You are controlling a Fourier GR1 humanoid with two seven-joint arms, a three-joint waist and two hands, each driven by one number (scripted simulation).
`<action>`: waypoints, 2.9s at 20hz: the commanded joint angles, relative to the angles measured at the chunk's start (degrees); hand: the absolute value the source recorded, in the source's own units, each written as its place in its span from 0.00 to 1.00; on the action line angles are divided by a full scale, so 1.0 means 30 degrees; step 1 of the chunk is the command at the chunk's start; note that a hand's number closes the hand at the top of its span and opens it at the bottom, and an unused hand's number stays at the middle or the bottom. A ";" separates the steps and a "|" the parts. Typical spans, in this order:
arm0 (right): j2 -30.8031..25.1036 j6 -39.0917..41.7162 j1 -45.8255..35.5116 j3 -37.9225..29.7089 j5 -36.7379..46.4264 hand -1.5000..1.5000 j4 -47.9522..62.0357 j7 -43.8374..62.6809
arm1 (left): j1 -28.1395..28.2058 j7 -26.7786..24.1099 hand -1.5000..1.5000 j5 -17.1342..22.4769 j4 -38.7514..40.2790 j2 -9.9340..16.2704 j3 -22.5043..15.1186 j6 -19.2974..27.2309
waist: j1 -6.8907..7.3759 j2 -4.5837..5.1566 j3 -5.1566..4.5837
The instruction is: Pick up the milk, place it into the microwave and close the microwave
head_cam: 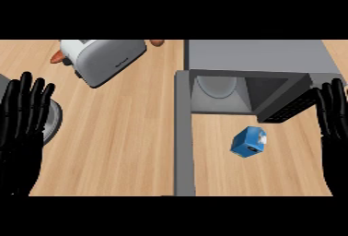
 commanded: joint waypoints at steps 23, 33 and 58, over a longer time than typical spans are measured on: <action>0.0823 0.0277 -0.2977 -0.0078 -0.0869 0.00 0.3911 0.3281 | 0.3227 0.1567 0.00 0.2595 -0.1496 -0.0948 0.0629 -0.1927 | -0.0241 -0.0155 0.0610; 0.0892 0.1165 0.0015 -0.0581 -0.0378 0.00 0.6835 -0.1405 | 0.4728 0.3068 0.00 0.4327 -0.4270 -0.0432 0.1866 -0.3087 | -0.0226 -0.0157 0.0611; 0.0459 0.2420 -0.3436 -0.3590 -0.0514 0.00 2.2736 -1.2363 | 0.6544 0.2677 0.00 0.2271 -0.5503 -0.2002 0.0297 -0.3814 | -0.0114 -0.0139 0.0618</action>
